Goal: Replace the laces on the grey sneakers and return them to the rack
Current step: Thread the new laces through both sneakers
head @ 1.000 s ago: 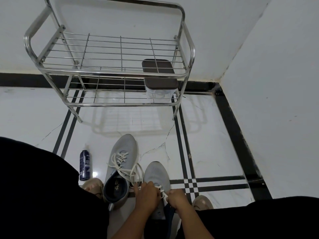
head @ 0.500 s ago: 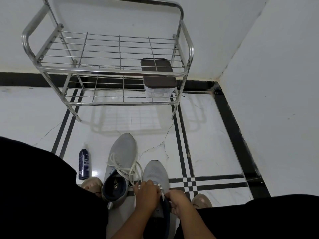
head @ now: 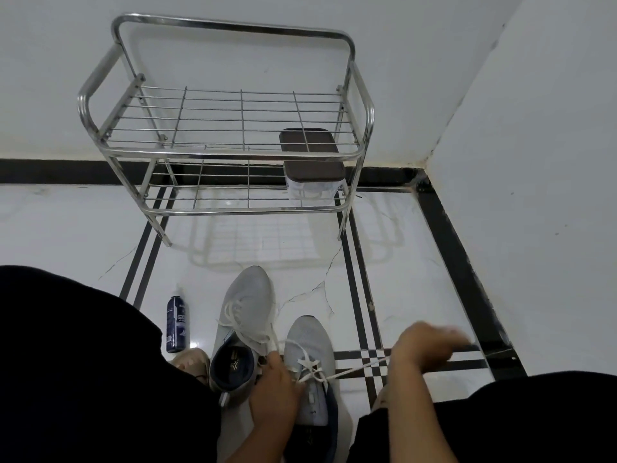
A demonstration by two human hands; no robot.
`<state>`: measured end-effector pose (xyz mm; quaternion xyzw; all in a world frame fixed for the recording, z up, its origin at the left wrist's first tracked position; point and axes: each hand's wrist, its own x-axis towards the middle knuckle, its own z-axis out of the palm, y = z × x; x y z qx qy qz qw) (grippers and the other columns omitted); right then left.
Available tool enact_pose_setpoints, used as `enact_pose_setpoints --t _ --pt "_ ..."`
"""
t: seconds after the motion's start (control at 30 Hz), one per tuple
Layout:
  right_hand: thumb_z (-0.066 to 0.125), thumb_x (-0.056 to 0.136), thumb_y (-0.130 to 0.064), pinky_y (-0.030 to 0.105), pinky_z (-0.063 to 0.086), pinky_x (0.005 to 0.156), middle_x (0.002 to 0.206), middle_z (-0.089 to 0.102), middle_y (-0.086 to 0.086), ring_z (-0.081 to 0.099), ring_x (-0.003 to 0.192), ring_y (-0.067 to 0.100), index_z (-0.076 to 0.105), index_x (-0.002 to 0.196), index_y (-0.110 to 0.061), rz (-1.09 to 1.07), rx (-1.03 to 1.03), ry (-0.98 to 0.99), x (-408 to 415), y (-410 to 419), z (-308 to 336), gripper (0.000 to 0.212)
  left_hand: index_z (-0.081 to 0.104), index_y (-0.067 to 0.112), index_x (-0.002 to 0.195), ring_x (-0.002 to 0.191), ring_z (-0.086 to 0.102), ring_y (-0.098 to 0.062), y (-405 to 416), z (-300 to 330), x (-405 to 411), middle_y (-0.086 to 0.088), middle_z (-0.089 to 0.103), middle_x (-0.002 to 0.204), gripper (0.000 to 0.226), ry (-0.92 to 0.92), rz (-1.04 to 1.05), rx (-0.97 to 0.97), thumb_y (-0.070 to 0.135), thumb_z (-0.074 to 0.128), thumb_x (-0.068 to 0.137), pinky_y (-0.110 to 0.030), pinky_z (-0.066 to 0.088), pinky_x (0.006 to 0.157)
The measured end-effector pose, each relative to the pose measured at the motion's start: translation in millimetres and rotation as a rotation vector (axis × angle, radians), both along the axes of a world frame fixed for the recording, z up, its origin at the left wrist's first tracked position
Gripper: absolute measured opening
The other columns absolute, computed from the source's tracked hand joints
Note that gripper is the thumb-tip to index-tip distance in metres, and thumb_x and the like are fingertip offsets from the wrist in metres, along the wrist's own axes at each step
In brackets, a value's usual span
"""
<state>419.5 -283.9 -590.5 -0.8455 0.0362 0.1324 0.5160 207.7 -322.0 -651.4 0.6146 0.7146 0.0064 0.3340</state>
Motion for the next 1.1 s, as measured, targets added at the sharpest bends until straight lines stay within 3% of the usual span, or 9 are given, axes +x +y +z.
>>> enact_pose_setpoints --t 0.1,0.27,0.37,0.47,0.53,0.63,0.73,0.87,1.1 --pt "0.030 0.103 -0.027 0.029 0.043 0.052 0.065 0.047 0.000 0.048 0.057 0.021 0.046 0.108 -0.010 0.352 -0.055 -0.417 -14.6 21.2 63.3 0.024 0.041 0.020 0.119 0.109 0.062 -0.025 0.2 1.0 -2.7 -0.004 0.064 0.117 0.052 0.049 -0.031 -0.128 0.051 0.060 0.080 -0.032 0.049 0.083" --pt "0.039 0.098 -0.025 0.029 0.048 0.083 0.111 0.065 0.010 0.061 0.101 0.025 0.061 0.109 -0.012 1.334 -0.742 -0.018 -56.6 -25.4 -26.6 0.028 0.057 0.017 0.118 0.116 0.059 -0.024 1.0 0.8 -4.3 -0.007 0.062 0.123 0.045 0.081 -0.200 -0.207 0.050 0.049 0.089 -0.031 0.048 0.090" --pt "0.046 0.096 -0.030 0.022 0.041 0.076 0.122 0.063 0.014 0.060 0.111 0.028 0.063 0.110 -0.011 1.292 -0.787 0.285 -71.8 -51.2 -62.0 0.030 0.054 0.015 0.119 0.118 0.056 -0.025 0.8 4.2 -8.1 -0.009 0.060 0.125 0.041 0.094 -0.247 -0.207 0.042 0.047 0.091 -0.032 0.046 0.093" --pt "0.044 0.097 -0.017 0.030 0.047 0.091 0.132 0.057 0.020 0.055 0.121 0.033 0.056 0.126 0.001 0.831 -0.506 0.476 -66.9 -47.8 -34.1 0.036 0.055 0.018 0.116 0.116 0.058 -0.025 -1.2 3.3 -16.3 -0.007 0.062 0.123 0.036 0.072 -0.223 -0.201 0.041 0.047 0.089 -0.032 0.047 0.091" --pt "0.043 0.097 -0.002 0.047 0.041 0.103 0.132 0.051 0.033 0.049 0.123 0.045 0.047 0.128 0.014 0.381 -0.229 0.461 -46.0 -46.5 -5.8 0.035 0.054 0.019 0.116 0.116 0.058 -0.025 -0.2 2.5 -18.2 -0.006 0.061 0.123 0.039 0.054 -0.200 -0.207 0.044 0.047 0.088 -0.032 0.047 0.091" --pt "0.047 0.094 0.002 0.053 0.044 0.096 0.122 0.054 0.036 0.053 0.113 0.051 0.042 0.128 0.010 0.149 -0.259 0.337 -33.7 -43.3 14.2 0.036 0.050 0.017 0.117 0.116 0.058 -0.026 1.5 3.9 -15.2 -0.007 0.061 0.122 0.043 0.032 -0.179 -0.177 0.049 0.047 0.088 -0.032 0.046 0.090" --pt "0.047 0.093 -0.009 0.037 0.043 0.083 0.122 0.059 0.022 0.058 0.108 0.039 0.037 0.140 -0.014 0.596 -0.514 0.127 -46.3 -35.9 -15.5 0.048 0.046 0.017 0.119 0.113 0.059 -0.027 4.9 5.6 -13.9 -0.009 0.062 0.119 0.037 -0.008 -0.128 -0.110 0.045 0.040 0.095 -0.034 0.046 0.087" --pt "0.044 0.097 -0.027 0.027 0.045 0.088 0.121 0.061 0.013 0.058 0.110 0.027 0.061 0.102 -0.014 1.272 -0.721 0.158 -74.8 -45.0 -49.8 0.022 0.055 0.020 0.108 0.107 0.061 -0.025 9.5 1.0 -18.5 -0.007 0.065 0.115 0.024 0.007 -0.178 -0.129 0.035 0.043 0.095 -0.032 0.047 0.082" --pt "0.049 0.094 -0.042 0.028 0.047 0.081 0.111 0.066 0.012 0.061 0.104 0.027 0.050 0.067 -0.024 1.330 -0.797 0.140 -76.6 -43.1 -57.1 0.032 0.053 0.023 0.099 0.107 0.059 -0.024 14.1 -5.0 -16.0 -0.006 0.065 0.115 0.012 -0.040 -0.197 -0.194 0.031 0.045 0.095 -0.031 0.045 0.085"
